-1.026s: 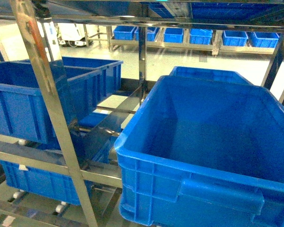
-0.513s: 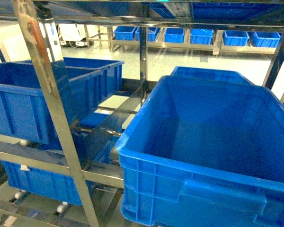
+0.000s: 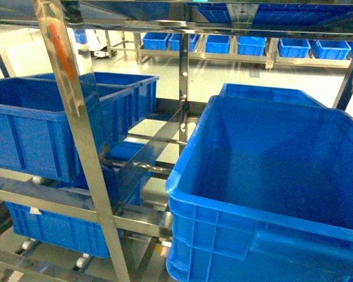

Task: Pick red block from blue box to shelf

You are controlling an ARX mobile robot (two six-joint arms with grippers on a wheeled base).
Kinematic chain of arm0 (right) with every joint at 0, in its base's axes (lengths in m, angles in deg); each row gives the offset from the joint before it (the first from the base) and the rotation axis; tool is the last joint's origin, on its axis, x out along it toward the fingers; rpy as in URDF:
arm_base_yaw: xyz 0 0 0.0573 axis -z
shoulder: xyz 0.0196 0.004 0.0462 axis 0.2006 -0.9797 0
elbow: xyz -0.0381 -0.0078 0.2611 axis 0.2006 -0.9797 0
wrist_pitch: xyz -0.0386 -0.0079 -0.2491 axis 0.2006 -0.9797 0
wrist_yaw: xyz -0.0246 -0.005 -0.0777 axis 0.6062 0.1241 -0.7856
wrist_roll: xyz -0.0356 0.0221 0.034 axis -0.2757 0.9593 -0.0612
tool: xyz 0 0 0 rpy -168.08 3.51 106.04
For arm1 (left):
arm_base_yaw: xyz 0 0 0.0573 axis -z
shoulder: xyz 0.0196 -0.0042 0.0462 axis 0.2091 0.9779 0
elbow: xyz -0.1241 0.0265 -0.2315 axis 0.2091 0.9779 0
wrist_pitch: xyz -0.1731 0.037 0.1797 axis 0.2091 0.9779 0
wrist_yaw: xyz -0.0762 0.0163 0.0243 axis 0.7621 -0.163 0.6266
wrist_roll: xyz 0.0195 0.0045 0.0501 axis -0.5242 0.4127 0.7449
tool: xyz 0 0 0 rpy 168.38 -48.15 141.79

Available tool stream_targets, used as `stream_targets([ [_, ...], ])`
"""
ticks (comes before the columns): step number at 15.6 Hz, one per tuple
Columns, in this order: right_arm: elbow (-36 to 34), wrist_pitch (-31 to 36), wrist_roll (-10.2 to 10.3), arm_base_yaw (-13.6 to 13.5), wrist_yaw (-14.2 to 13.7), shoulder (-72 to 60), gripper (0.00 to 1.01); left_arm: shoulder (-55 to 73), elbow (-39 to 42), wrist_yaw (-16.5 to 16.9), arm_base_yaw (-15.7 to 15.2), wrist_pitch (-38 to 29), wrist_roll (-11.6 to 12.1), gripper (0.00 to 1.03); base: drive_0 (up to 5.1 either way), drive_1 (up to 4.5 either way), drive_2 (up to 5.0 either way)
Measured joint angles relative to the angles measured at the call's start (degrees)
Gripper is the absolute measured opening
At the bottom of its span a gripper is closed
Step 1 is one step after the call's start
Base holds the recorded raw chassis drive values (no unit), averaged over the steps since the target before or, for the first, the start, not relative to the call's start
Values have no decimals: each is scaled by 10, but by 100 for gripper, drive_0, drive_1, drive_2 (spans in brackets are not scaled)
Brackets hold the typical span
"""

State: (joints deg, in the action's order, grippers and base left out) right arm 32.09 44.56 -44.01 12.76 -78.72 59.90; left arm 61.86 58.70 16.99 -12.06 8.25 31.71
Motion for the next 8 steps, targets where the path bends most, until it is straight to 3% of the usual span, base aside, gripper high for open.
stream_targets([
  [6, 0, -1, 0, 0, 0, 0, 29, 0, 0, 0, 0, 0, 0, 98, -35, -35, -35],
  [8, 0, -1, 0, 0, 0, 0, 29, 0, 0, 0, 0, 0, 0, 98, -187, -187, -187],
])
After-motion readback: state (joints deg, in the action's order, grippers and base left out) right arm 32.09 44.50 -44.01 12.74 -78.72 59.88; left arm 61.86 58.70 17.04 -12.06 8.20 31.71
